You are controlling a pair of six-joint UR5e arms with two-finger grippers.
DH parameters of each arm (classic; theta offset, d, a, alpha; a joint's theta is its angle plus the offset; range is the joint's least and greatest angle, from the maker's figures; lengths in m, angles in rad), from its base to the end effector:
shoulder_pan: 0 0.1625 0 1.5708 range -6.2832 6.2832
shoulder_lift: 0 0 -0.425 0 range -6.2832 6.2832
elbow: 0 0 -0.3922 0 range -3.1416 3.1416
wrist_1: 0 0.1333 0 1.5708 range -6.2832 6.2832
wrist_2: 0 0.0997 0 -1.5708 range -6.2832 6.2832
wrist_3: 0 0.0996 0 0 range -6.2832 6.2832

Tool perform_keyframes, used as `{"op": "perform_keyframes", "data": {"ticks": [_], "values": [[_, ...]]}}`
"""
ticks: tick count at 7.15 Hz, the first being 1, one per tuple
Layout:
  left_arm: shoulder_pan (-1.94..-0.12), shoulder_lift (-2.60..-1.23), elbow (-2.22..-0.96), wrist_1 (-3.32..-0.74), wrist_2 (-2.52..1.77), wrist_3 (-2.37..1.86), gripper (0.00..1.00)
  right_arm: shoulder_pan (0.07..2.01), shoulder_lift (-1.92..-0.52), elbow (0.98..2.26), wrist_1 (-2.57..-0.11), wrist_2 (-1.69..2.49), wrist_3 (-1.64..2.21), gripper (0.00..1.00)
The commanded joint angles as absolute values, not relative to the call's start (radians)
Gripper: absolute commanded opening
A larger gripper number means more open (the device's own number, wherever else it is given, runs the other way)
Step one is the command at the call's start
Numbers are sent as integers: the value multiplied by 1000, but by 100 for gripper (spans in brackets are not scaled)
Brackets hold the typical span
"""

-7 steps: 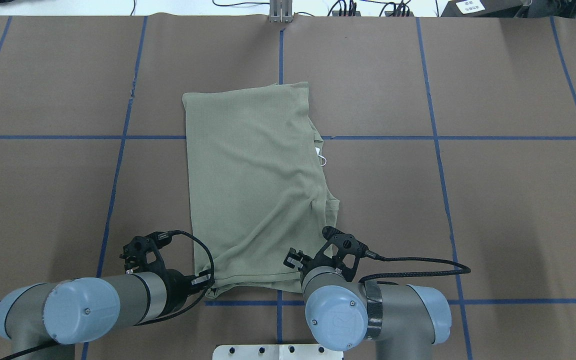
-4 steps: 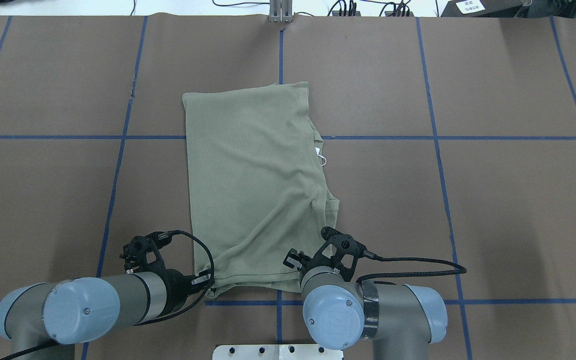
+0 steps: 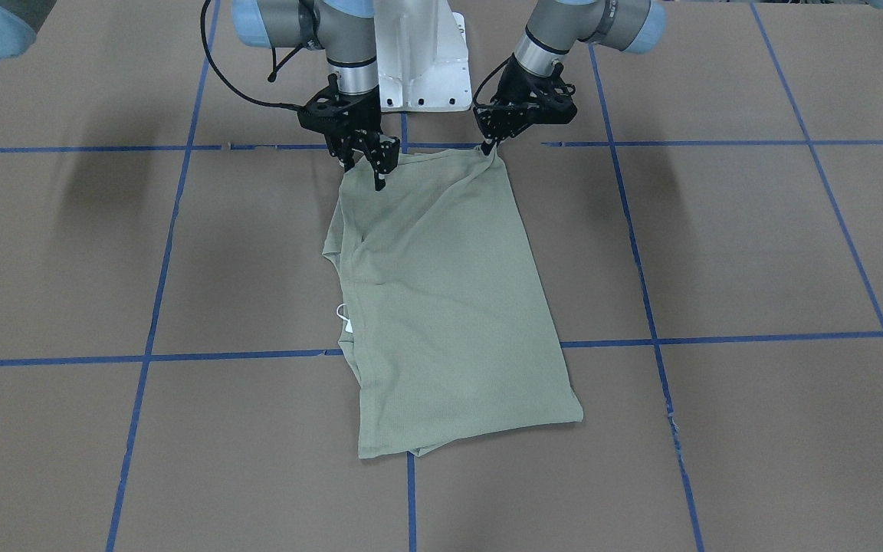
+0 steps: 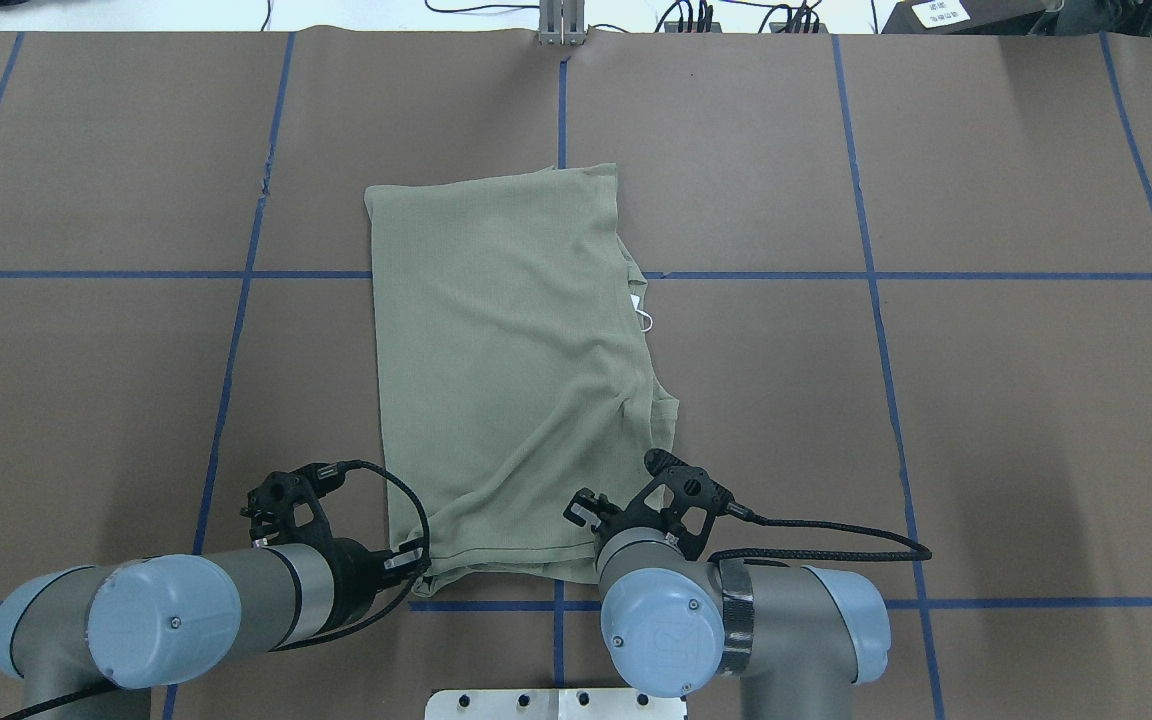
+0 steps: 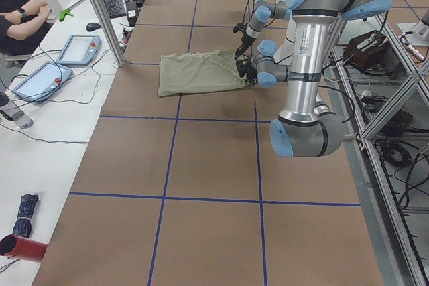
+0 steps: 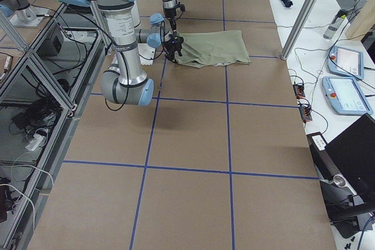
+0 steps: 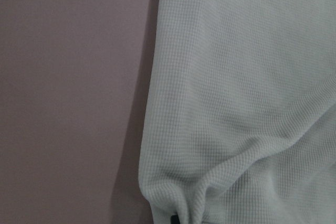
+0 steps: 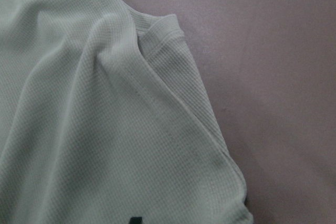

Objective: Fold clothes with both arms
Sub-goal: 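Grasp the shirt's near edge with both grippers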

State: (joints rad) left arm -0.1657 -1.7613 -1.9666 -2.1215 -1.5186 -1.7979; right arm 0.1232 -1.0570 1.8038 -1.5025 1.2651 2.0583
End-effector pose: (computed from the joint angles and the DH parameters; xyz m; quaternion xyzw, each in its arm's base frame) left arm 0.5091 -0.2256 0.3142 0.0055 0.5386 -0.1782 0.8235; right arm -0.6093 -0.2400 0.2588 0.0665 -0.4106 0.3303 0.8473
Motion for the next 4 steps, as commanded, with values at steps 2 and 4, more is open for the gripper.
{"op": "perform_keyframes", "data": {"ticks": [2, 4], "values": [[-166, -1766, -1967, -2121, -1519, -1798, 0, 140, -1043, 1813, -1512, 1266, 2052, 0], [-167, -1766, -1967, -2121, -1519, -1798, 0, 140, -1048, 1807, -1513, 1264, 2052, 0]]}}
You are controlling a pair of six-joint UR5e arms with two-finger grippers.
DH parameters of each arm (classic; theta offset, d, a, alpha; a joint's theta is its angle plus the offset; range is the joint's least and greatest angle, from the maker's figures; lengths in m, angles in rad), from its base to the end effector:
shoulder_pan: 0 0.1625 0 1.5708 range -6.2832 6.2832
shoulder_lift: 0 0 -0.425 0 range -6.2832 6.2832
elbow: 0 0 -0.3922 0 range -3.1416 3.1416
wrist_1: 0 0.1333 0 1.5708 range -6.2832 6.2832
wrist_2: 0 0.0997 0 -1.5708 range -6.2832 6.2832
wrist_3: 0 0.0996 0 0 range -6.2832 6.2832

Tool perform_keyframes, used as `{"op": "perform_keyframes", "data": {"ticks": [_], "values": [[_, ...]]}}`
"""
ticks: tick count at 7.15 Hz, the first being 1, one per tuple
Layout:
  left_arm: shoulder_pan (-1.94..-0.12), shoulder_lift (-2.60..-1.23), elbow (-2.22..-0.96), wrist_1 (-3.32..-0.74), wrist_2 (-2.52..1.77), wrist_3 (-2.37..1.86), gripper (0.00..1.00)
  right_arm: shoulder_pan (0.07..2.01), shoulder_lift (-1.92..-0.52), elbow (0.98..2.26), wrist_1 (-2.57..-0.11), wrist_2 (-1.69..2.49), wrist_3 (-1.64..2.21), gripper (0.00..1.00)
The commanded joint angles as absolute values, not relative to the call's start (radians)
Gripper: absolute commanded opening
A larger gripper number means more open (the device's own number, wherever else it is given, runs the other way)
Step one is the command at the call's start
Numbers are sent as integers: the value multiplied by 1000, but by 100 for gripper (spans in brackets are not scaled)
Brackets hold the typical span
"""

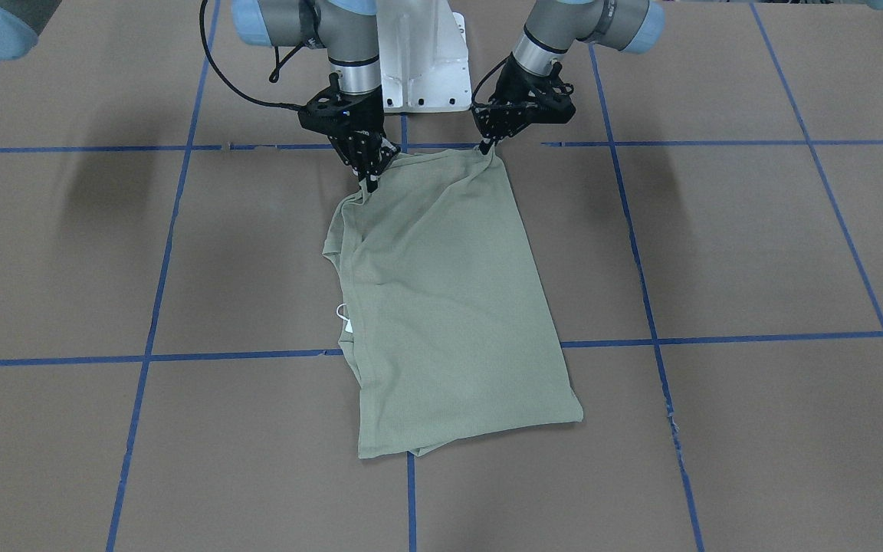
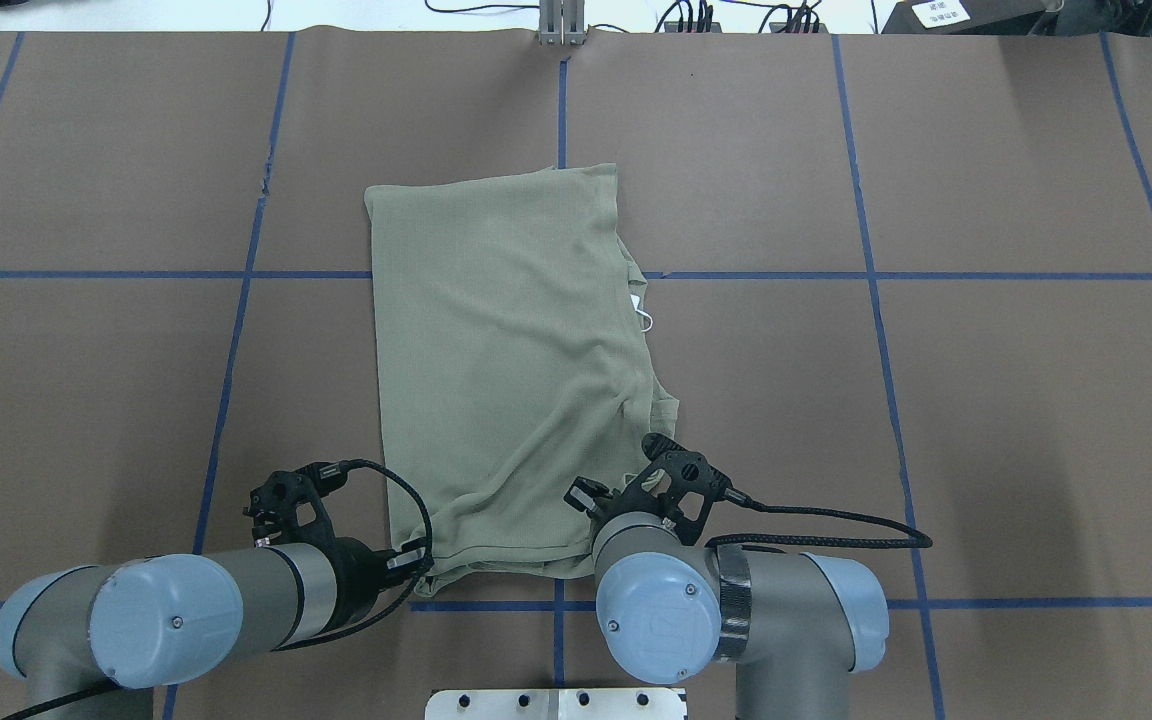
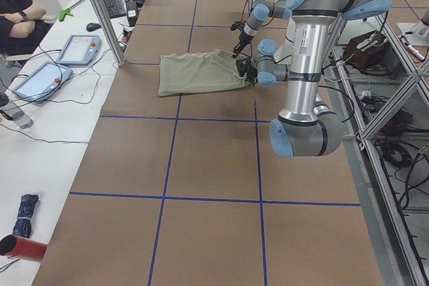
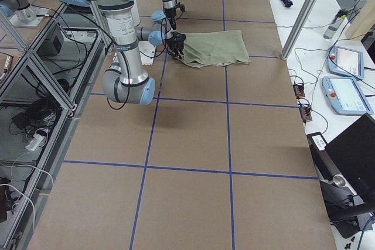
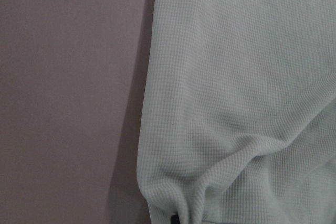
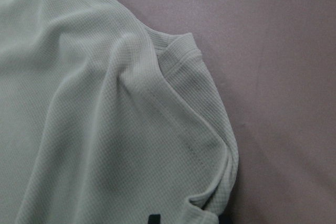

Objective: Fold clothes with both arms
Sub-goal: 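Grasp the shirt's near edge with both grippers, then lift the near edge and fold it away from the robot with both grippers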

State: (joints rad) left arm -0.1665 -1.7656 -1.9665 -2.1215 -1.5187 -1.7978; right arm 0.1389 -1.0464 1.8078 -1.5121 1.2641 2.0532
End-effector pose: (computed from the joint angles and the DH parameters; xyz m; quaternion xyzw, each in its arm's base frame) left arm 0.5096 -0.2261 0.3119 0.0056 0.5404 -0.1783 0.8223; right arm -0.6054 -0.2496 0.2517 0.0707 -0.4121 0.3350 0.8443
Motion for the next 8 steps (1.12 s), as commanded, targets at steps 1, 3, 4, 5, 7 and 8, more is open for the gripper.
{"op": "perform_keyframes", "data": {"ticks": [1, 3, 4, 5, 7, 8], "values": [[-169, -1766, -1967, -2121, -1520, -1795, 0, 141, -1043, 1816, -1516, 1262, 2051, 0], [-190, -1763, -2044, -2108, -1535, -1700, 0, 144, -1045, 1941, -1660, 1275, 2049, 0], [-201, -1763, -2131, -2020, -1586, -1672, 0, 144, -1042, 2044, -1766, 1276, 2049, 0], [-225, -1766, -2249, -1900, -1664, -1672, 0, 143, -1042, 2162, -1884, 1326, 2054, 0], [-229, -1767, -2443, -1749, -1709, -1672, 0, 89, -1042, 2358, -2072, 1347, 2074, 0], [-229, -1785, -2521, -1667, -1733, -1672, 0, 71, -1019, 2414, -2136, 1348, 2082, 0]]}}
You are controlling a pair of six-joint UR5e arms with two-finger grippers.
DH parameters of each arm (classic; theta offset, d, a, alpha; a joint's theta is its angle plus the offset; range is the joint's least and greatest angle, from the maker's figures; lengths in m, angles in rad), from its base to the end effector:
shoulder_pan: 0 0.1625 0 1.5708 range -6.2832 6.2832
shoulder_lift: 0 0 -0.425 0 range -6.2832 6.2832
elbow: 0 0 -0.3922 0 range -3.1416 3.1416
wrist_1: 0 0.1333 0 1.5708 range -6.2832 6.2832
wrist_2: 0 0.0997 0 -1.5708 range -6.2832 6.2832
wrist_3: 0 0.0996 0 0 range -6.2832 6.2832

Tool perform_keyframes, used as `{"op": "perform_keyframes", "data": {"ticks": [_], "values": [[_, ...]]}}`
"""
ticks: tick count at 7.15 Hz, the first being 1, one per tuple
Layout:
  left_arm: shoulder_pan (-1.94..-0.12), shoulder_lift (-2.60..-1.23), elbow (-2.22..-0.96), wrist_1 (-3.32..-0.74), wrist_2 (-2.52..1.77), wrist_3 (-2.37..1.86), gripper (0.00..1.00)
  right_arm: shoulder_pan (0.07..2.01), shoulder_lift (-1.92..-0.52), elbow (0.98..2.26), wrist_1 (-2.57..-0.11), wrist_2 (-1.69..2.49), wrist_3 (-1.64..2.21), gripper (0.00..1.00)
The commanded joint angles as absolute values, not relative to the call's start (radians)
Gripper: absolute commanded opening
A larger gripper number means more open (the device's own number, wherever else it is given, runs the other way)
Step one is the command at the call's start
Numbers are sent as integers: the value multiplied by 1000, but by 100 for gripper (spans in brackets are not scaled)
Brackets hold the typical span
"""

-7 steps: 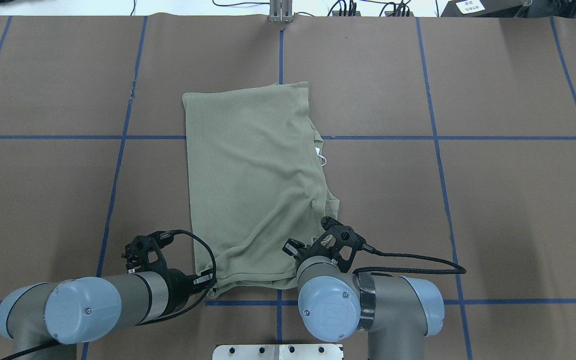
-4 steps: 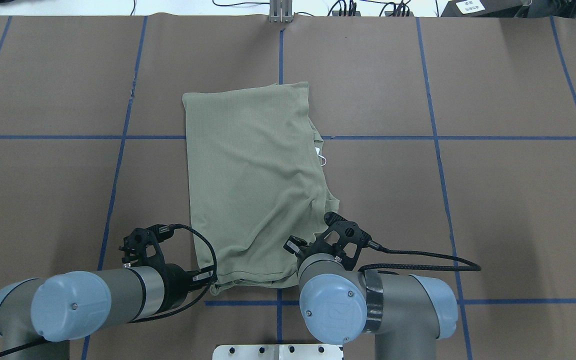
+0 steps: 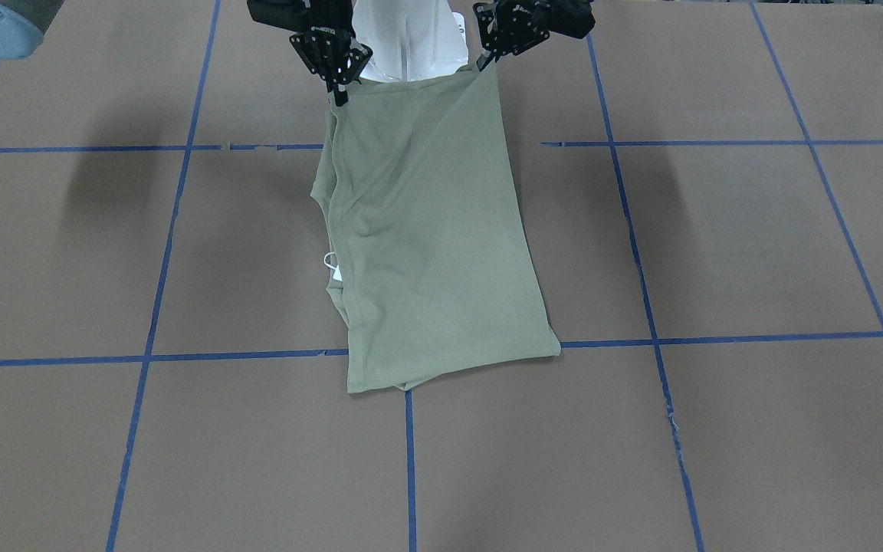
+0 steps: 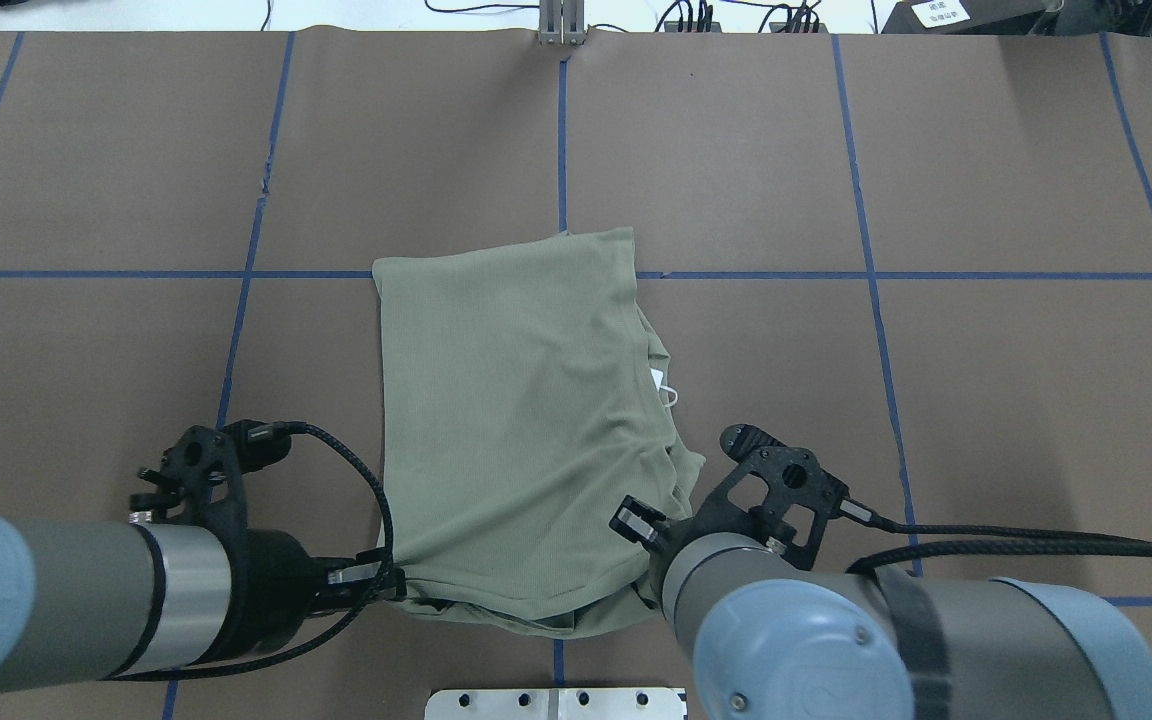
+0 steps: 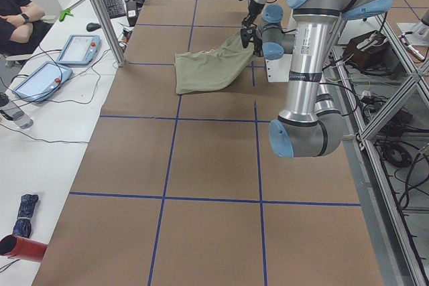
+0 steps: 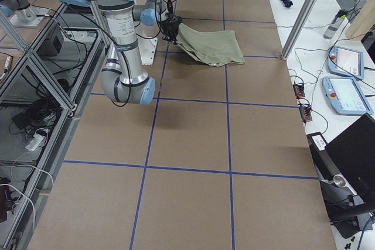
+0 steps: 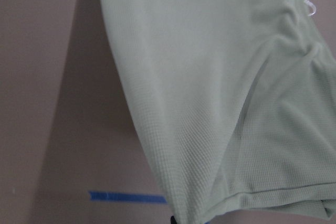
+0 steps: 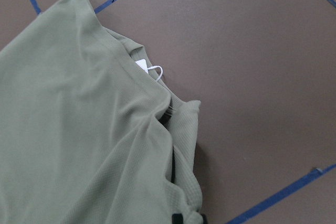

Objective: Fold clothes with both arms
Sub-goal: 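Lift the near edge and fold it away from the robot with both grippers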

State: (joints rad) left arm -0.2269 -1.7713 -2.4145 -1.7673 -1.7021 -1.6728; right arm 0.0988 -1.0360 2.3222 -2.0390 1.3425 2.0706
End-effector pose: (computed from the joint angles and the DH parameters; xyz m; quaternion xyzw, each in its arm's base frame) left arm 0.3700 -0.2088 0.1776 -0.0171 0.5823 -0.0953 0.8072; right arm -0.4480 -0.2010 0.1453 0.0237 -0.4080 0.3121 0.8577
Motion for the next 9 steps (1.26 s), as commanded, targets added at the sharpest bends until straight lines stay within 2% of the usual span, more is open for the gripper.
{"op": "perform_keyframes", "data": {"ticks": [1, 2, 4, 6, 9], "values": [[-227, -1833, -2525, -1614, -1738, -1672, 0, 71, -982, 2408, -2160, 1350, 2080, 0], [-230, -1860, -2458, -1612, -1733, -1672, 0, 72, -976, 2369, -2149, 1345, 2063, 0], [-335, -1975, -2235, -1615, -1730, -1558, 0, 216, -963, 2153, -1954, 1354, 1962, 0], [-447, -2006, -2069, -1684, -1732, -1433, 0, 329, -941, 1943, -1748, 1396, 1893, 0], [-583, -2022, -1826, -1862, -1732, -1324, 0, 409, -842, 1710, -1678, 1430, 1850, 0]]}}
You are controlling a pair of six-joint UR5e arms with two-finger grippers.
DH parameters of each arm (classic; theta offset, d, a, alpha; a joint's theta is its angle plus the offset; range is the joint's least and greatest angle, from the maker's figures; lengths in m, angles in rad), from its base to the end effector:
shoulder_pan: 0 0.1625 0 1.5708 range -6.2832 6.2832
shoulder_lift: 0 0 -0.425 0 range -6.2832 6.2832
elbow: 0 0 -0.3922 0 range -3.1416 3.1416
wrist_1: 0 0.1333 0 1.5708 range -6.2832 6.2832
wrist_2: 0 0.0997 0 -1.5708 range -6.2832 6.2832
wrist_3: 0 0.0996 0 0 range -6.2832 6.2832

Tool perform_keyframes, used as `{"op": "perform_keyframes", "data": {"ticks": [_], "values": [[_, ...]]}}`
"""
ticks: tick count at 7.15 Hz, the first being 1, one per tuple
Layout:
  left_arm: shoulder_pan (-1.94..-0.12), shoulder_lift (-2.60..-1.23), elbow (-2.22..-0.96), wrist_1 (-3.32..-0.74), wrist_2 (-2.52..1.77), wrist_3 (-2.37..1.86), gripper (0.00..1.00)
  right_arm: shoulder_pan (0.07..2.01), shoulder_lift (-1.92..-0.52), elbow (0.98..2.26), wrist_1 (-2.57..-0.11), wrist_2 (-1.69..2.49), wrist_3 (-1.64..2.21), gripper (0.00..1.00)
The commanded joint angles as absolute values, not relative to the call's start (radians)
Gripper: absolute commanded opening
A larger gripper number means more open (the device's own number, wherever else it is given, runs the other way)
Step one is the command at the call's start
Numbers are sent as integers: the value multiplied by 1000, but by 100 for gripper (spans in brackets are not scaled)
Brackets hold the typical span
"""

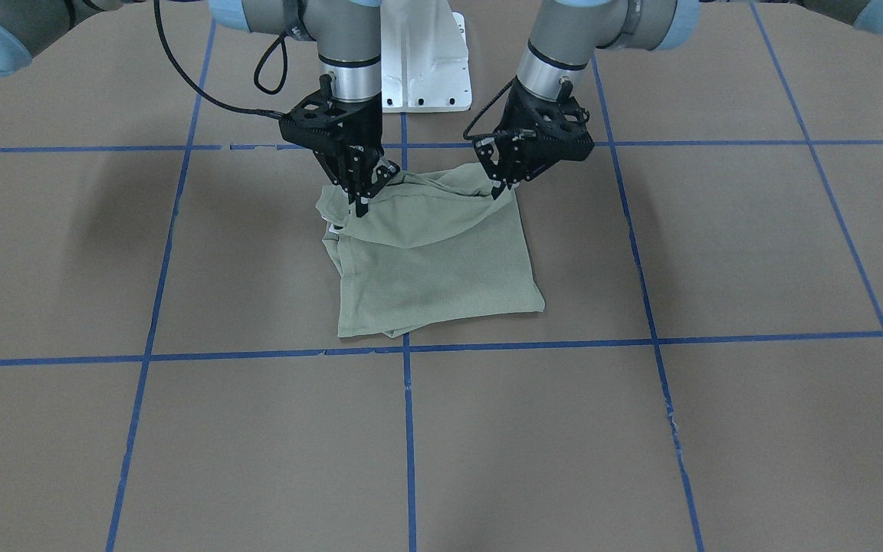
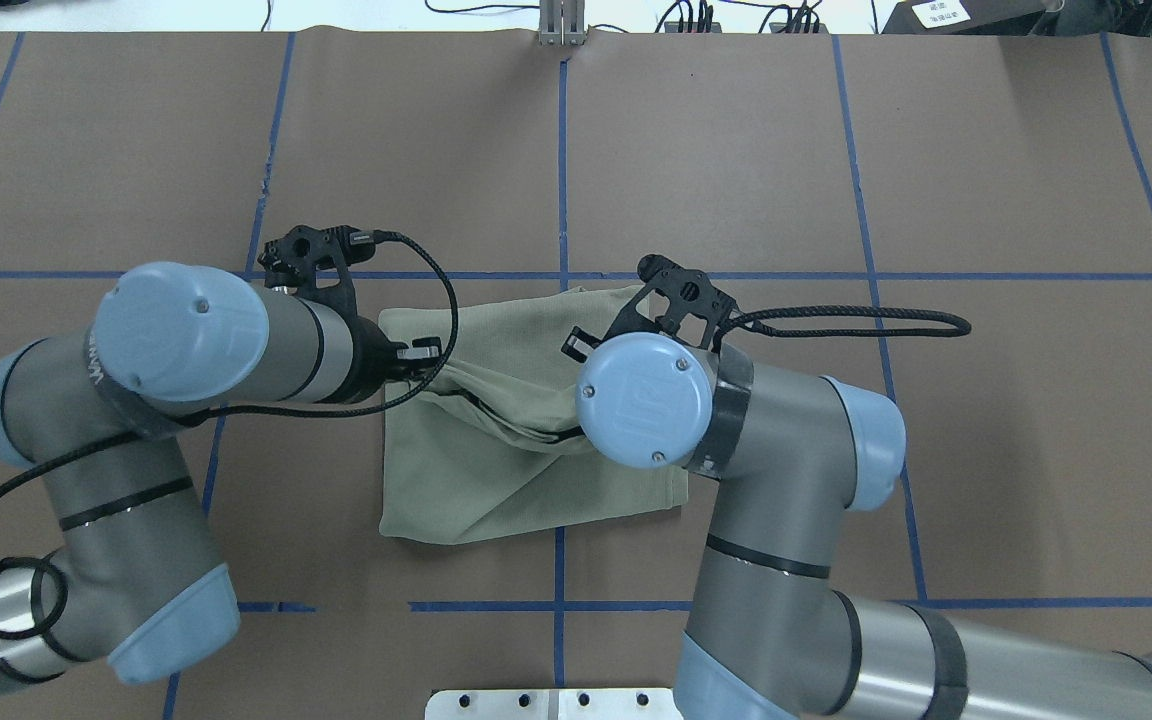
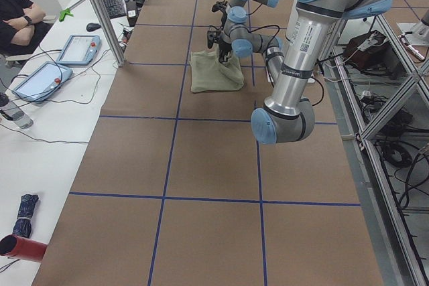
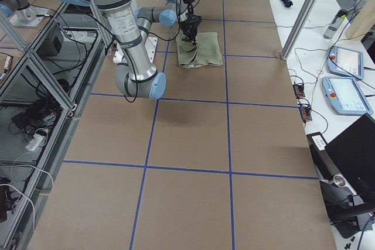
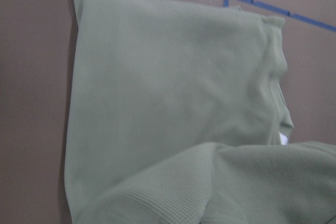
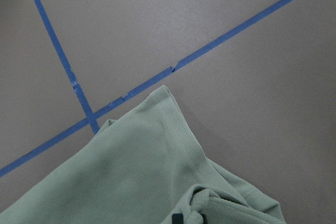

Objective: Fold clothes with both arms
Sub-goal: 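Lift the near edge and fold it away from the robot with both grippers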

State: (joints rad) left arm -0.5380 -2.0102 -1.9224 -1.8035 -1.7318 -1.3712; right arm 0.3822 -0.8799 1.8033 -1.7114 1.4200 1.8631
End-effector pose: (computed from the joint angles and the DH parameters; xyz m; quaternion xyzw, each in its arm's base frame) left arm 0.4486 -0.4043 0.2342 0.1106 0.4807 -0.1075 0.8632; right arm -0.5455 -0.3791 0.1767 0.0867 -0.3769 0.3321 0.8603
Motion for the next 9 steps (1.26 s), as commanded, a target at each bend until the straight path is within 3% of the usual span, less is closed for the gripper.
{"op": "perform_keyframes", "data": {"ticks": [1, 5, 6, 7, 9], "values": [[-586, -2029, -1759, -1897, -1730, -1322, 0, 419, -833, 1627, -1592, 1428, 1850, 0], [-586, -2042, -1689, -1937, -1730, -1322, 0, 456, -828, 1549, -1528, 1445, 1786, 0], [-584, -2043, -1687, -1939, -1730, -1321, 18, 456, -830, 1549, -1528, 1447, 1754, 31], [-584, -2043, -1687, -1939, -1729, -1304, 99, 456, -828, 1549, -1531, 1445, 1667, 99], [-609, -2040, -1715, -1936, -1738, -1164, 100, 486, -828, 1572, -1537, 1512, 1584, 100]]}}
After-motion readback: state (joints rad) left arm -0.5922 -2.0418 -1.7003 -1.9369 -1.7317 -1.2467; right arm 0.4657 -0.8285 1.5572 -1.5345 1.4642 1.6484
